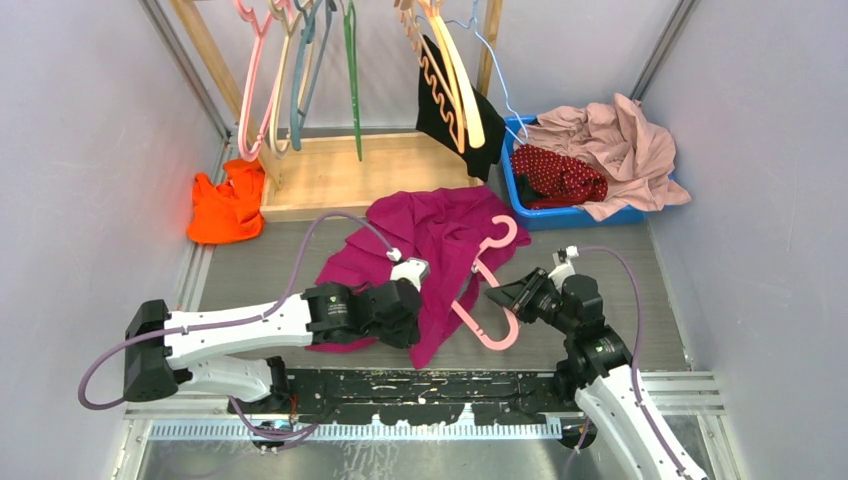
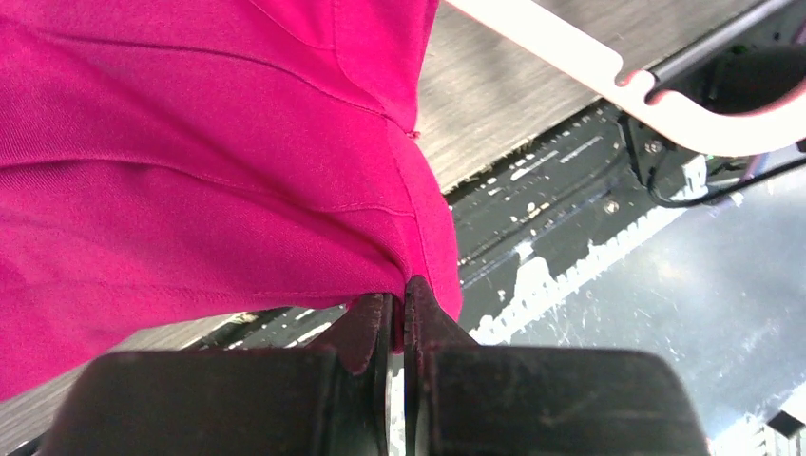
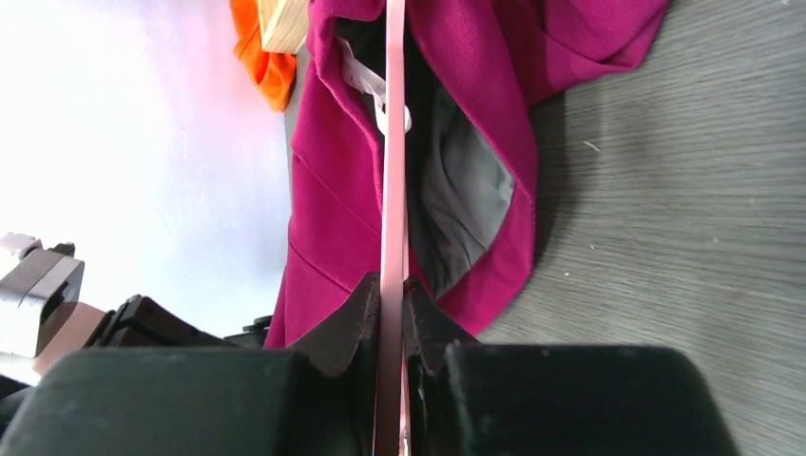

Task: Place the skirt on the hanger
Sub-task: Hang the skirt on the hanger.

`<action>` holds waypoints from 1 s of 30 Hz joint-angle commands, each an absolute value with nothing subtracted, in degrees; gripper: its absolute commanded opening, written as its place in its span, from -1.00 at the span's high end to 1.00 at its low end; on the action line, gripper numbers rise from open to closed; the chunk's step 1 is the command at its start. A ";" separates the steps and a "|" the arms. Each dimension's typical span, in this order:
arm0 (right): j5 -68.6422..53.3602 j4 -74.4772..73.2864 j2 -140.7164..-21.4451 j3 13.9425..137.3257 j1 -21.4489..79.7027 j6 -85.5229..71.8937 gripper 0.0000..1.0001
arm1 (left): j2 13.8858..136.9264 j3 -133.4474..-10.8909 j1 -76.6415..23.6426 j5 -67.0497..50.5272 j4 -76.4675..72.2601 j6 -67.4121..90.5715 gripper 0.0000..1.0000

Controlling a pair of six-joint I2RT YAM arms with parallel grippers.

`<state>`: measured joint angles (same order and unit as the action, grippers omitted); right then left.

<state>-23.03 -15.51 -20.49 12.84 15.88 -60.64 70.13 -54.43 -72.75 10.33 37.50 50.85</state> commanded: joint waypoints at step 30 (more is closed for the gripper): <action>26.89 8.15 -41.75 27.66 52.47 -63.07 0.98 | 64.95 -69.87 -77.10 -0.51 34.18 50.98 1.00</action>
<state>15.46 1.63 -42.35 23.27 52.56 -61.89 67.02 -70.24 -75.64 5.26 40.93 49.32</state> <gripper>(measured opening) 0.160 0.021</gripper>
